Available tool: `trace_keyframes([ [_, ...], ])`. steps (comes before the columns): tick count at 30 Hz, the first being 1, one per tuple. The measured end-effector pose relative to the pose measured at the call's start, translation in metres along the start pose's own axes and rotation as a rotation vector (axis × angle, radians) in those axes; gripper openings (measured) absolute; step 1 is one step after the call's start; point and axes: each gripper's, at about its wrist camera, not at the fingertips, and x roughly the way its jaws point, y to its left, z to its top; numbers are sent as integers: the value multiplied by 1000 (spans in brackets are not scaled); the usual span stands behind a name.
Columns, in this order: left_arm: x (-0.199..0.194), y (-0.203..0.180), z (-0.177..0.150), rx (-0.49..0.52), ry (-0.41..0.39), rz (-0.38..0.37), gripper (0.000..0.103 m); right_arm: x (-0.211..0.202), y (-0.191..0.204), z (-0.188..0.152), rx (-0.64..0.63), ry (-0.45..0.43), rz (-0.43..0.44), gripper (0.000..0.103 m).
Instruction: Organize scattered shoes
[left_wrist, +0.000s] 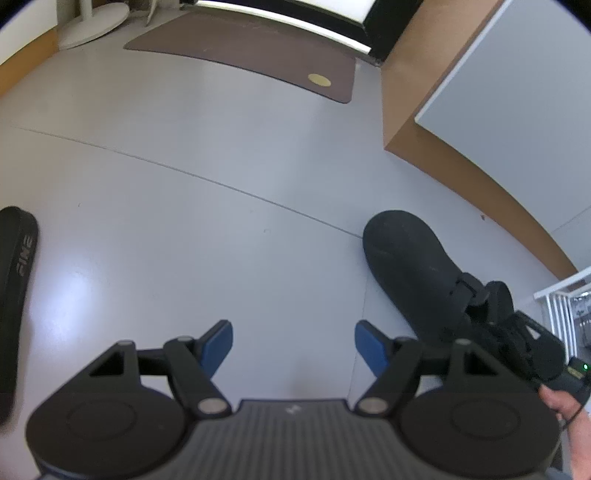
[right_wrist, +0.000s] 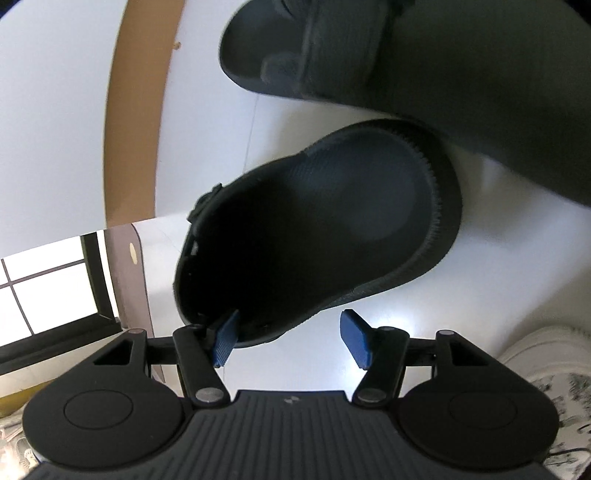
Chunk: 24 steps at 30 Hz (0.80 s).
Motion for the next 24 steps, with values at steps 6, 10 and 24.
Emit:
trace_keyframes([
  [6,3,6,-2,-9,11,32,75,5,15,-2,-105,-6,-106,43],
  [10,2,1,0,-7,6,27,75,5,28,1,-215,-5,-167,37],
  [24,4,-11,2,20,3,10,75,-29,42,6,-402,-85,-170,86],
])
